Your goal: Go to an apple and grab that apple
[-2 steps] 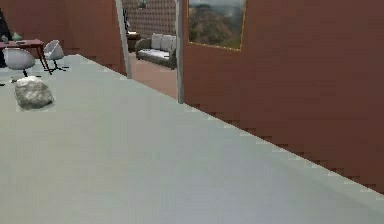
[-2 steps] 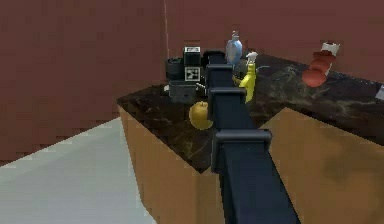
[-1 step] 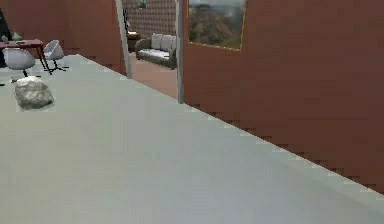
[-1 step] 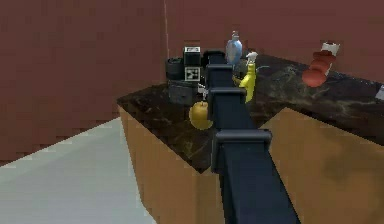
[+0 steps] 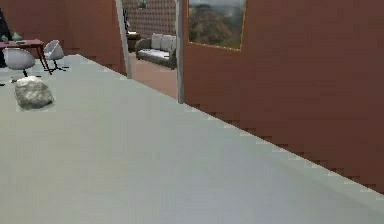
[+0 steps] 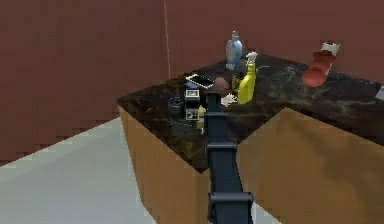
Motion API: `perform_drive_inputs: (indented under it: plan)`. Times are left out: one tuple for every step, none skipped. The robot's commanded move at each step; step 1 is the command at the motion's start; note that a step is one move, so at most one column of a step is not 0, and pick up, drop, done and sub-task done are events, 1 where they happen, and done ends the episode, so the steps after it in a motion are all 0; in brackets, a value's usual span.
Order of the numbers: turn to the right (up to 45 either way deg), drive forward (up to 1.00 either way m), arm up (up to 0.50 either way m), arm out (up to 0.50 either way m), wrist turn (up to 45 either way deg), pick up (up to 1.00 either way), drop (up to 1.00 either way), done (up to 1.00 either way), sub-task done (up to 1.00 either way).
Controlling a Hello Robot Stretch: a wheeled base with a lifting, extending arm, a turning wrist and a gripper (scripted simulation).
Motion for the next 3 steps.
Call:
perform_drive_inputs:
  plan:
    - [0.0,0.00,0.00,0.00,0.0,1.00,0.00,0.00,0.00]
    - [0.0,0.00,0.10,0.00,0.0,0.00,0.00,0.00,0.00]
    - [0.0,0.00,0.00,0.00,0.0,0.00,0.00,1.00,0.00]
